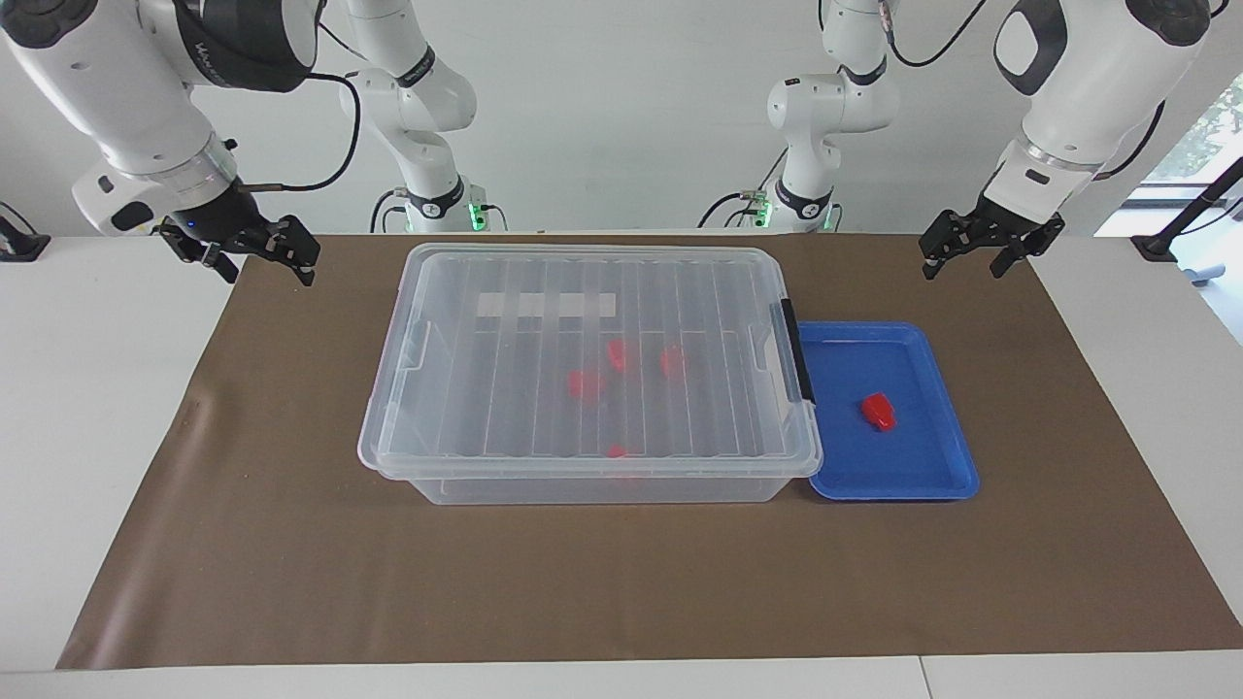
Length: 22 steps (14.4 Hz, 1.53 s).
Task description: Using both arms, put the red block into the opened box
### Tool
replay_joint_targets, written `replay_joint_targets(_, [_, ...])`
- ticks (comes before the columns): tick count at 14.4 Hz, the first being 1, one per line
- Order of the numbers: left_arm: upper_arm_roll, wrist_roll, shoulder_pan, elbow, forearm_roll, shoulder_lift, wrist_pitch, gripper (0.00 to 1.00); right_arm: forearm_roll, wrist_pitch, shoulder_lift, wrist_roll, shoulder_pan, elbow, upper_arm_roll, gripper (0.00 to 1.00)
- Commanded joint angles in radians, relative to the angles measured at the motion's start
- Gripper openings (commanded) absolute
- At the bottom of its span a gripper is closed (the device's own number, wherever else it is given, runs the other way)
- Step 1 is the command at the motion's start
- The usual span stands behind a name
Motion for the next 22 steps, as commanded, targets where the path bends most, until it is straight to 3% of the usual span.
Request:
replay_joint_targets(1, [-0.005,0.012,0.007,-0.034,0.016,-0.031,0.004,1.00,0.000,0.018,-0.016,-0.013,-0.001,-0.020,0.000,1.00])
replay_joint_targets(7, [-0.002,0.011,0.008,-0.032,0.016,-0.031,-0.002,1.00,0.000,0.022,-0.020,-0.010,-0.001,-0.026,0.008,1.00])
replay_joint_targets(11, [-0.003,0.009,0.008,-0.032,0.016,-0.031,-0.004,1.00,0.001,0.078,-0.011,0.074,-0.001,-0.035,0.078,1.00])
replay_joint_targets(15, [-0.002,0.015,0.011,-0.037,0.016,-0.028,0.031,1.00,0.003,0.186,-0.008,0.180,-0.001,-0.127,0.141,1.00])
replay_joint_targets(19, [-0.002,0.012,0.011,-0.043,0.016,0.021,0.094,1.00,0.003,0.306,-0.008,0.214,-0.001,-0.225,0.169,1.00])
replay_joint_targets(22, [-0.002,0.008,0.010,-0.122,0.016,0.038,0.201,1.00,0.003,0.357,-0.008,0.237,-0.001,-0.270,0.183,1.00])
